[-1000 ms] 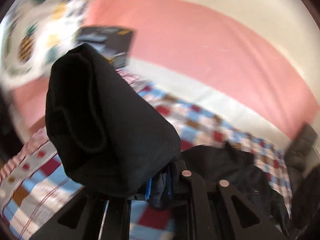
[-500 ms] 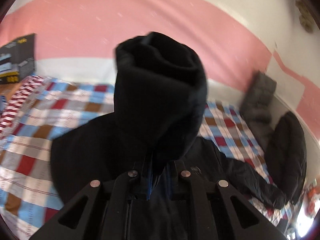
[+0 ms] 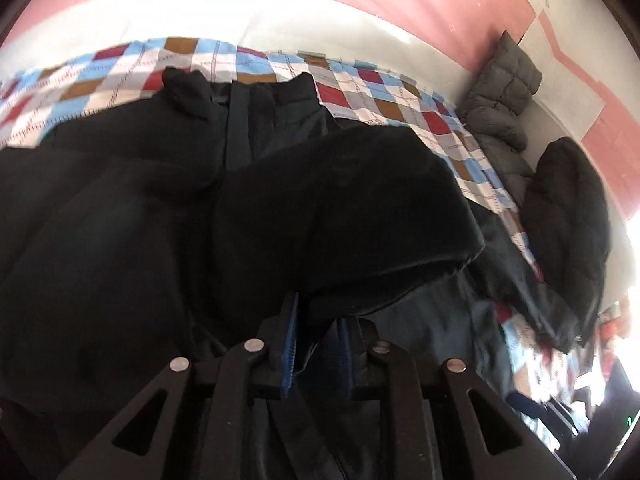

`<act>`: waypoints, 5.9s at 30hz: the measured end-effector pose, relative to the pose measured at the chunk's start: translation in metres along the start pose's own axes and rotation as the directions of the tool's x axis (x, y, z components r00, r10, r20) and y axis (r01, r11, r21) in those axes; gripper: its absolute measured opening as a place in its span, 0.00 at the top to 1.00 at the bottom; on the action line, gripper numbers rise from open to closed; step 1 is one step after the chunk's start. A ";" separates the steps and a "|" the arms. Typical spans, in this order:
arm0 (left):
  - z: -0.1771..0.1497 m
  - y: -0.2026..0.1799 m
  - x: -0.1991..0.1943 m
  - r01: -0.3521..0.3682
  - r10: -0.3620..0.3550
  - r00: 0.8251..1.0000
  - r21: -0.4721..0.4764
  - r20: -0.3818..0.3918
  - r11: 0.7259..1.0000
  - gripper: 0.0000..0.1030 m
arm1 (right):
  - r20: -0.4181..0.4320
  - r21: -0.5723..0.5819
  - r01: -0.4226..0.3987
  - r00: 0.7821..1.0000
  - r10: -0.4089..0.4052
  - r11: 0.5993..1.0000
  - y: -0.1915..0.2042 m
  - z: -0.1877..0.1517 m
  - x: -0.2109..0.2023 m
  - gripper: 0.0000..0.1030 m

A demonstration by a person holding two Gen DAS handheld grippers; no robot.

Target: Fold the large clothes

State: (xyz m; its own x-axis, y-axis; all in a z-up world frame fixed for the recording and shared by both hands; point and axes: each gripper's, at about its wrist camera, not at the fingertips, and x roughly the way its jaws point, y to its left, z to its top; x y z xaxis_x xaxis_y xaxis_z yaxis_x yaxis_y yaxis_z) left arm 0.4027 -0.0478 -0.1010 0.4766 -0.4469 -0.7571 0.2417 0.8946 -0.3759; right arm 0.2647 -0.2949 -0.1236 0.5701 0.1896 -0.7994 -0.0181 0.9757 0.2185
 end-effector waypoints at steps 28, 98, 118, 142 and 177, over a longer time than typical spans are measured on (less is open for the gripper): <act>0.010 0.184 -0.106 -0.256 0.286 0.948 -0.204 0.137 0.945 0.78 | 0.026 0.119 -0.262 0.965 0.261 0.958 0.029 0.157 0.104 0.87; -0.155 -0.035 -0.154 -0.242 0.239 0.968 0.025 0.071 0.970 0.76 | 0.128 0.395 -0.030 0.991 -0.023 0.918 -0.116 -0.043 -0.091 0.32; -0.112 -0.016 -0.096 -0.293 0.291 0.956 0.067 0.032 0.954 0.76 | 0.169 0.822 -0.020 0.963 -0.210 0.569 -0.313 -0.037 -0.058 0.26; -0.060 0.058 -0.079 -0.350 0.349 0.935 -0.005 0.060 0.937 0.76 | 0.378 0.412 -0.005 0.911 -0.166 0.911 -0.175 0.137 -0.141 0.73; -0.041 0.151 -0.101 -0.235 0.258 0.961 -0.202 0.096 0.951 0.65 | -0.133 -0.181 -0.469 0.883 0.451 0.865 0.182 0.148 0.088 0.29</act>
State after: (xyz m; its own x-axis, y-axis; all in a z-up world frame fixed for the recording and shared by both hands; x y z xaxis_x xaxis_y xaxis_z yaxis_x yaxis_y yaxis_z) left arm 0.3564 0.1325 -0.1026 0.6017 -0.1994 -0.7734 -0.0528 0.9563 -0.2876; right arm 0.4331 -0.1174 -0.0710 0.3861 0.6220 -0.6812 -0.4315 0.7745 0.4626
